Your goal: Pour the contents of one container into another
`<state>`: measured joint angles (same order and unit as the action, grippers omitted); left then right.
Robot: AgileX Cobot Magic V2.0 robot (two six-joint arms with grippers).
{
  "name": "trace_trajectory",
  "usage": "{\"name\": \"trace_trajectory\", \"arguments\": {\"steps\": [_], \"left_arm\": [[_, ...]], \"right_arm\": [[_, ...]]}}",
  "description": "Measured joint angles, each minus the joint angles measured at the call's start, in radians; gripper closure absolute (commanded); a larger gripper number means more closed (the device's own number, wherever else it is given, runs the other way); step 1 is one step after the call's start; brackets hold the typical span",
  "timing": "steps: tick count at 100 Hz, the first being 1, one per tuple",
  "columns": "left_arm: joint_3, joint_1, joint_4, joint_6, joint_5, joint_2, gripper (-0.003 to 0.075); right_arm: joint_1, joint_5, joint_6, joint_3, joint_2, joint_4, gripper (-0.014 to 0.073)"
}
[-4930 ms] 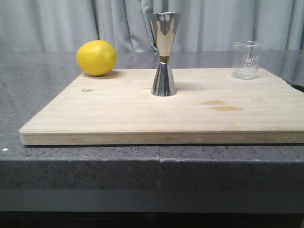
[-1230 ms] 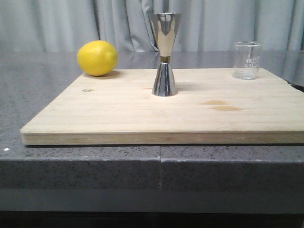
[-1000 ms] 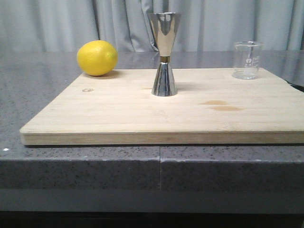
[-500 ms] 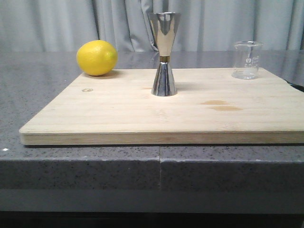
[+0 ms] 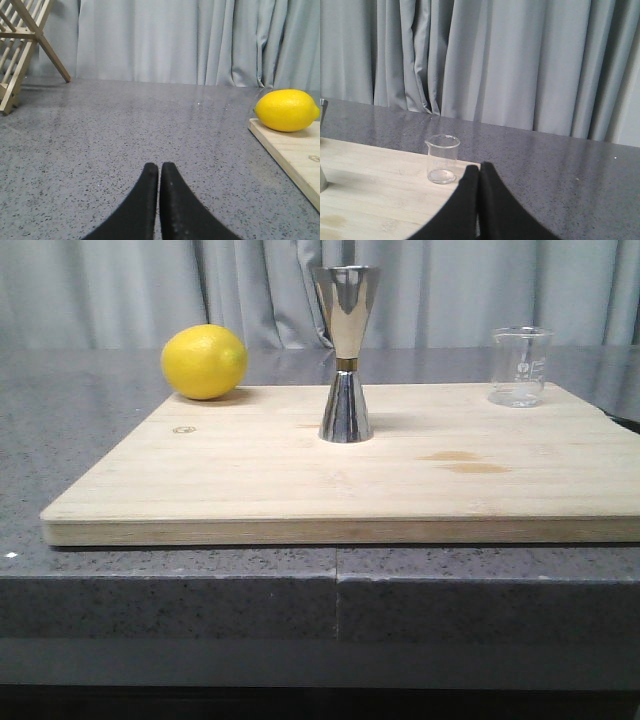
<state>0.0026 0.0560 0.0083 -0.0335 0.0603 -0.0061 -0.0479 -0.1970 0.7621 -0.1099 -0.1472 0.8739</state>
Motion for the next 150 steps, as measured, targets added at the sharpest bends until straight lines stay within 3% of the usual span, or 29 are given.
{"name": "trace_trajectory", "arguments": {"steps": [26, 48, 62, 93, 150], "left_arm": [[0.0, 0.0, 0.0, 0.0, 0.0, 0.0, 0.0741], [0.0, 0.0, 0.0, 0.0, 0.0, 0.0, 0.0741], [0.0, 0.0, 0.001, 0.0, 0.0, 0.0, 0.0741], [0.0, 0.0, 0.001, 0.0, 0.002, 0.0, 0.0741], [0.0, 0.0, 0.001, 0.0, 0.002, 0.0, 0.0741]], "right_arm": [[0.007, 0.005, -0.019, 0.011, 0.0, 0.027, 0.0661], [0.059, 0.071, -0.465, 0.076, 0.0, -0.52, 0.0661], [0.08, 0.083, -0.593, 0.114, 0.0, -0.687, 0.0661], [0.082, 0.123, -0.655, 0.119, 0.11, -0.79, 0.0661], [0.082, 0.225, -0.666, 0.119, 0.158, -0.8, 0.0661]]}}
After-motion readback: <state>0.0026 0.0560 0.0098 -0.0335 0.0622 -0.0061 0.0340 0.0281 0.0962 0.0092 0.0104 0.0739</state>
